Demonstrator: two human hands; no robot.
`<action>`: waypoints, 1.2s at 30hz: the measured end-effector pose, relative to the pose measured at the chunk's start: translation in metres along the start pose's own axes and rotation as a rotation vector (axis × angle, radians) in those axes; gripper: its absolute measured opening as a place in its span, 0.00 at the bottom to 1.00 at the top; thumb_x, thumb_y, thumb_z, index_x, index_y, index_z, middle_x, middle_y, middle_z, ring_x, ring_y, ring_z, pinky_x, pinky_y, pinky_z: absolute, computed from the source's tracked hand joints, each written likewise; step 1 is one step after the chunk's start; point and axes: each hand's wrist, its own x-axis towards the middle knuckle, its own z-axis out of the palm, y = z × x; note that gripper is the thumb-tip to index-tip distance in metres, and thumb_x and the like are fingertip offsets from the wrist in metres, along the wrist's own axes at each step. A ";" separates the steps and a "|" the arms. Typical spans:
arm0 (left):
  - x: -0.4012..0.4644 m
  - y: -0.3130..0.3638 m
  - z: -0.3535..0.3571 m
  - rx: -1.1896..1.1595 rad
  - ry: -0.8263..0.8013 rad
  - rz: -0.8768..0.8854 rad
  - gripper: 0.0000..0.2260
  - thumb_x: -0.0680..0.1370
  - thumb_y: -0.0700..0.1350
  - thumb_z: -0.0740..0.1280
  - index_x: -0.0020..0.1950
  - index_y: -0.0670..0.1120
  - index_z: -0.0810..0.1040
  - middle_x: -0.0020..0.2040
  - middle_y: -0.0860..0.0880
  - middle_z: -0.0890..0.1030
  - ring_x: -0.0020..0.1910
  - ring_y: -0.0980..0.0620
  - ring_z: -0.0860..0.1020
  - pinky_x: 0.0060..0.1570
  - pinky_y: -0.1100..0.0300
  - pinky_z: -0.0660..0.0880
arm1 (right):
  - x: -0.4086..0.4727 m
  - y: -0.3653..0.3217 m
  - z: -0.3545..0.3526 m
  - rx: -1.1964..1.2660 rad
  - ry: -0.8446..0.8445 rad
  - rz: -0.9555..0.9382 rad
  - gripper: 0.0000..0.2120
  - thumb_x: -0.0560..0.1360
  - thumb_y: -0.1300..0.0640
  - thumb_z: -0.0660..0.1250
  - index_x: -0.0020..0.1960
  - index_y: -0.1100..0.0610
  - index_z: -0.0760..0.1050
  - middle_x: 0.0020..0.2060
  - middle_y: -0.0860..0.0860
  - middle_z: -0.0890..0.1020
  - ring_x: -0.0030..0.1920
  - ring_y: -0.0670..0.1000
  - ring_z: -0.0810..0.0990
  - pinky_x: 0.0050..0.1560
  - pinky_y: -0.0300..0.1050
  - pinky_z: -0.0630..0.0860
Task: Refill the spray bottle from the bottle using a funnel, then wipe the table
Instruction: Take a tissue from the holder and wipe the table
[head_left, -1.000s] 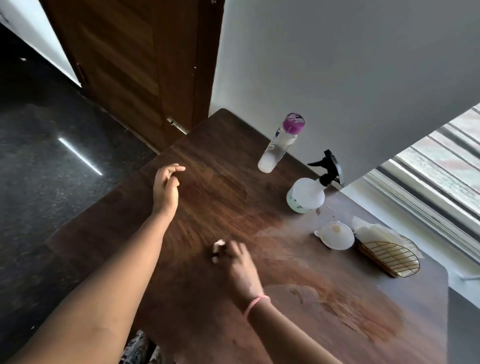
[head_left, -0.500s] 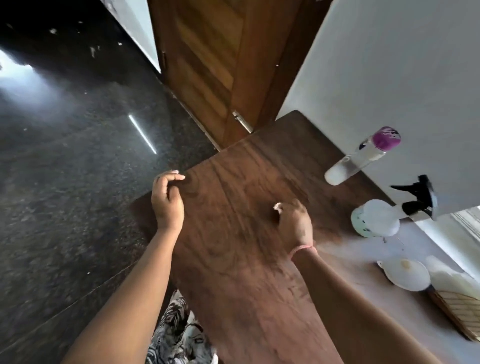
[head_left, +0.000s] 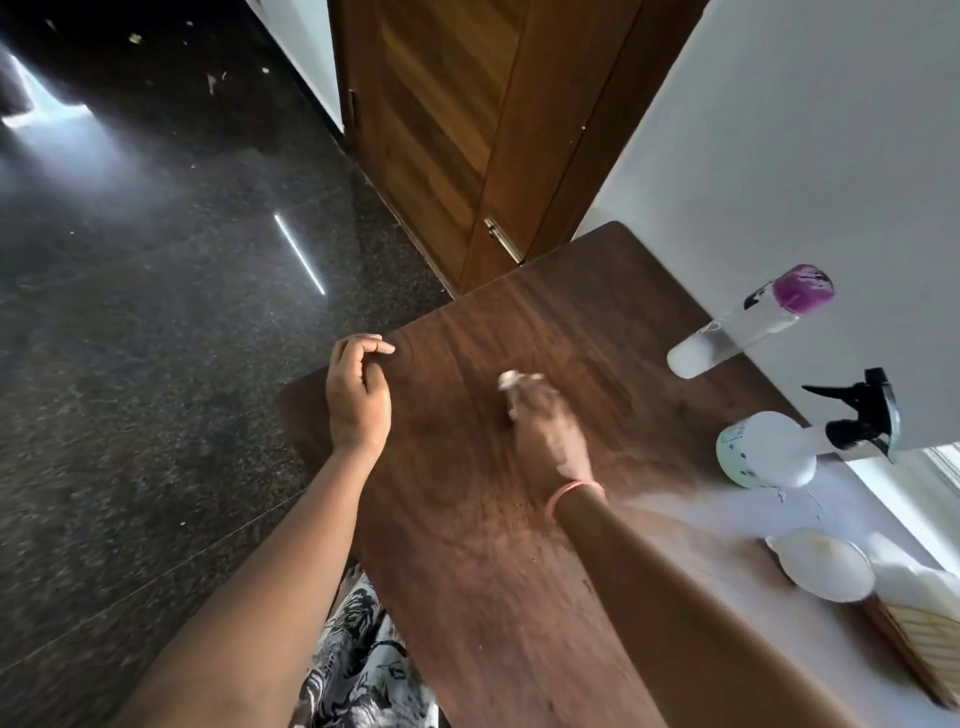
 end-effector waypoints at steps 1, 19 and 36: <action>0.000 0.001 0.000 0.002 0.002 -0.002 0.15 0.68 0.27 0.57 0.46 0.40 0.79 0.50 0.46 0.78 0.52 0.55 0.75 0.61 0.68 0.67 | 0.003 0.024 -0.004 -0.037 0.045 0.132 0.17 0.79 0.58 0.57 0.65 0.57 0.73 0.65 0.54 0.75 0.66 0.56 0.72 0.67 0.48 0.67; -0.036 0.040 0.066 0.133 -0.253 0.086 0.13 0.70 0.37 0.61 0.49 0.49 0.79 0.56 0.51 0.79 0.65 0.51 0.72 0.74 0.44 0.55 | -0.004 0.041 -0.039 0.105 0.242 0.245 0.15 0.74 0.64 0.63 0.61 0.60 0.76 0.57 0.57 0.78 0.56 0.59 0.75 0.58 0.53 0.74; -0.043 0.049 0.074 0.118 -0.300 0.078 0.16 0.73 0.32 0.59 0.55 0.47 0.76 0.57 0.52 0.76 0.59 0.56 0.73 0.62 0.69 0.67 | 0.012 -0.007 -0.004 0.028 -0.042 -0.251 0.08 0.79 0.58 0.60 0.51 0.60 0.76 0.50 0.52 0.74 0.51 0.54 0.73 0.47 0.49 0.75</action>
